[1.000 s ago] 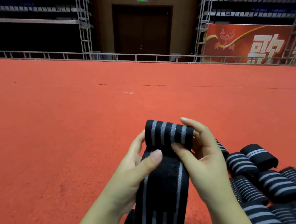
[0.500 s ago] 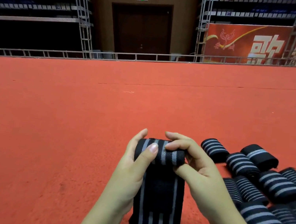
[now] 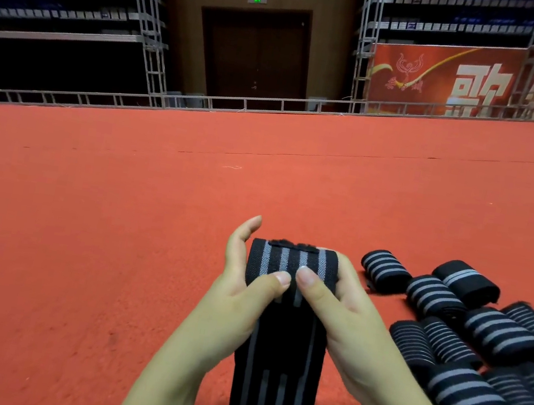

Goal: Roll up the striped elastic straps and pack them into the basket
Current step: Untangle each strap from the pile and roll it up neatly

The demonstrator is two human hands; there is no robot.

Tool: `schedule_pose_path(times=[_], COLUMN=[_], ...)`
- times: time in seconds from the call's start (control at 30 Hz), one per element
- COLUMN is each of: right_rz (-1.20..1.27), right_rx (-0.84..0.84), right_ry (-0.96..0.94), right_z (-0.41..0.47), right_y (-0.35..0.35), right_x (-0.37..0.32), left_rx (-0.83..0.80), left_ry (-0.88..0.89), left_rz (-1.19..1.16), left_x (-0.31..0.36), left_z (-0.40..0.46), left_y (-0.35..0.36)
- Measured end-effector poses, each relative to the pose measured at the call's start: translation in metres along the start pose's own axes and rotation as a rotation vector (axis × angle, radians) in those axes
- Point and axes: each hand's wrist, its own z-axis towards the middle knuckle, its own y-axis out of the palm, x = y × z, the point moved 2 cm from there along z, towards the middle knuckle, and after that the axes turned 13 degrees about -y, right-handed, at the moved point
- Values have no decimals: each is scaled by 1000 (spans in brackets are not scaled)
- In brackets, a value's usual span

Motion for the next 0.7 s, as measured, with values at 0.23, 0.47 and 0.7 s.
schedule_pose_path(times=[0.23, 0.47, 0.7], right_rz=[91, 163, -66], right_rx=[162, 171, 65], right_ry=[-177, -320, -431], right_z=[17, 32, 32], right_y=[-8, 2, -6], right_x=[-16, -32, -34], left_rx=[-25, 75, -25], left_ry=[44, 107, 135], left_rz=[137, -62, -369], left_x=[-21, -17, -1], left_z=[7, 9, 10], left_y=[16, 26, 23])
